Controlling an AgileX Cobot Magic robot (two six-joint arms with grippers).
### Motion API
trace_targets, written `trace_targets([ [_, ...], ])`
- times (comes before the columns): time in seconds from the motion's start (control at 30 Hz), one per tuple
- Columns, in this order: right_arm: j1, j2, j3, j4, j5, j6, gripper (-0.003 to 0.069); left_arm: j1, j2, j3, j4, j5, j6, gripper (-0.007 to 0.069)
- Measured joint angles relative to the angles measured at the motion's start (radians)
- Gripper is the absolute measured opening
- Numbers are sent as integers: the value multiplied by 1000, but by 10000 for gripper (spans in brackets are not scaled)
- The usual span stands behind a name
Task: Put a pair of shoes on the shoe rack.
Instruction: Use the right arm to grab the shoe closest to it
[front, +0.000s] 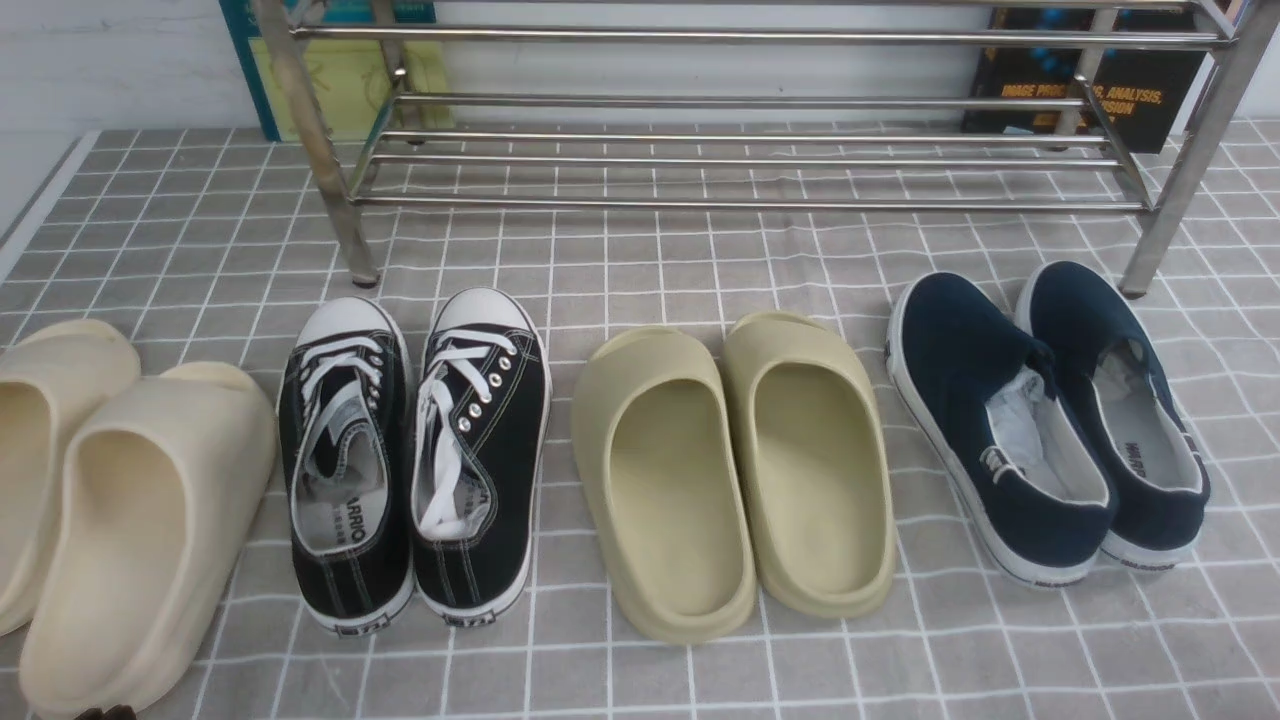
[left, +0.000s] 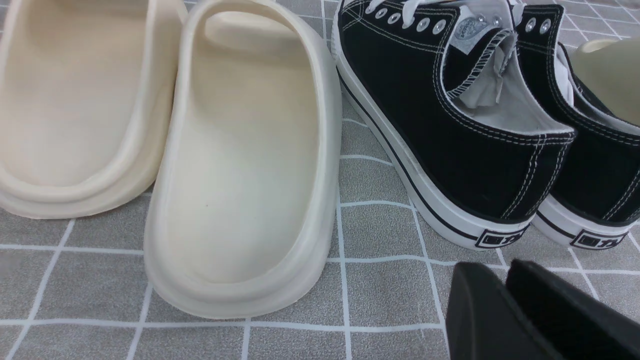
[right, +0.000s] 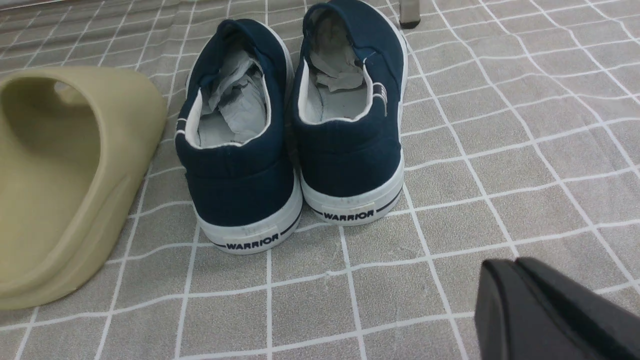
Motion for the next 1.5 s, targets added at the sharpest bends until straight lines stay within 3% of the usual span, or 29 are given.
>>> trace_targets([
  [1.5,0,0,0,-5,-1,0,111,0,0,0,0,0,0,134],
])
